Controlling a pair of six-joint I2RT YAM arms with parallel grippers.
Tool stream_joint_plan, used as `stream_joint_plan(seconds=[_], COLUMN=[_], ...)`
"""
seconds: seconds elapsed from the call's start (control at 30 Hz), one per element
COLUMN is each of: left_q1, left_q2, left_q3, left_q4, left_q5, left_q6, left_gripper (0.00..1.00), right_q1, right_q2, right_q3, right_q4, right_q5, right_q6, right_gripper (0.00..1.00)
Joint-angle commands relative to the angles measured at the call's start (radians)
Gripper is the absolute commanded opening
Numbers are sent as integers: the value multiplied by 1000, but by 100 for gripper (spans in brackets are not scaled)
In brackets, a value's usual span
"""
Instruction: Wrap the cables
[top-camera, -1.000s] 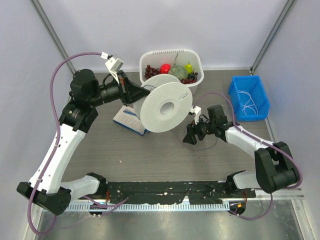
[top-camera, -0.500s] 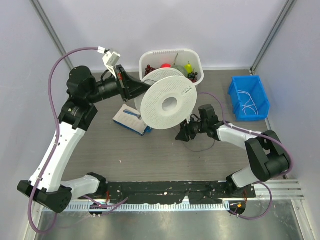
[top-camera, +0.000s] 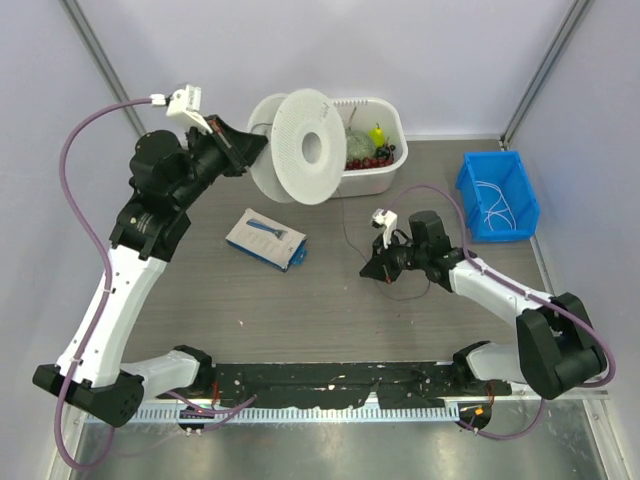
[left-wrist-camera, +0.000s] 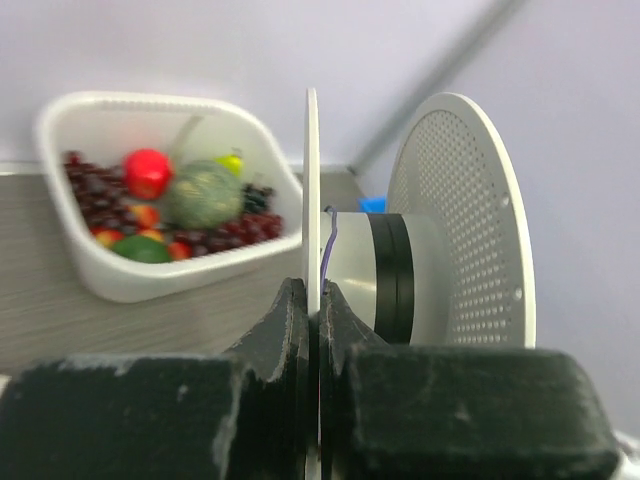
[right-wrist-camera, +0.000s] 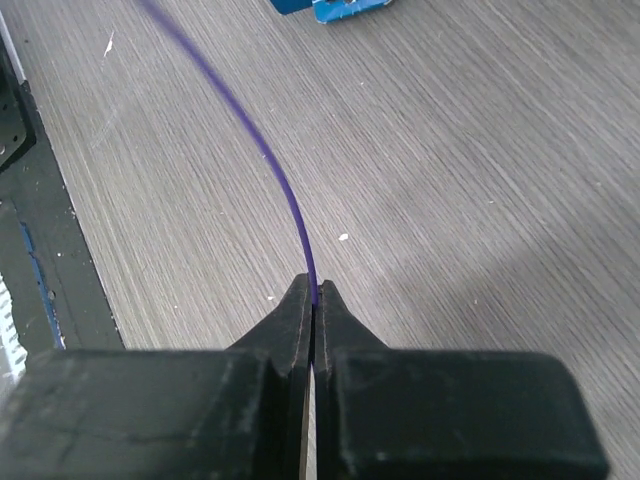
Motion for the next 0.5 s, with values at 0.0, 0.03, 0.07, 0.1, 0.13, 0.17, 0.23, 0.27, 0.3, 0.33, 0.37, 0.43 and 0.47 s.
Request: stream_joint_plan(seconds=[0.0,0.03,0.07,0.1,0.13,0.17,0.23,0.27,0.3,0.33,0.37,0.43,0.47], left_q1=[8,8,8,8,8,8,8,8,8,6,8,8,8], left_q2=[-26,-19,-13,-13,-12,-12,-6,2,7,11,17,20,22], left_q3=[70,79,87,89,86,81,79,81,79,79,76,67,58], left_q4=[-3,-28,-45,-55,-62,-71,-91,-106,-117,-127,-134,-135,-134], left_q5=[-423,-504,-556,-598,-641,-675,-715,-727,-741,-747,-749,-741,-733], left_q6=[-70,-77,-77,-76,-76,-74,-62,-57,-54,-50,-48,-42,-41], left_gripper=[0,0,0,0,0,0,0,0,0,0,0,0,0], right_q1=[-3,0,1,1,7,24,71,98,156,180,238,315,357], right_q2=[-41,-48,-71,-85,-120,-143,-202,-241,-275,-289,-312,-328,-328], right_q3=[80,100,114,126,135,157,201,241,259,299,319,370,407], right_q4=[-181,-246,-274,-334,-397,-426,-530,-593,-627,-676,-702,-756,-783], right_q5=[44,63,73,80,90,94,116,135,154,187,201,240,258], right_q6=[-136,-158,-205,-229,-274,-302,-362,-405,-420,-452,-477,-494,-496], right_gripper=[1,1,1,1,1,1,1,1,1,1,1,1,1])
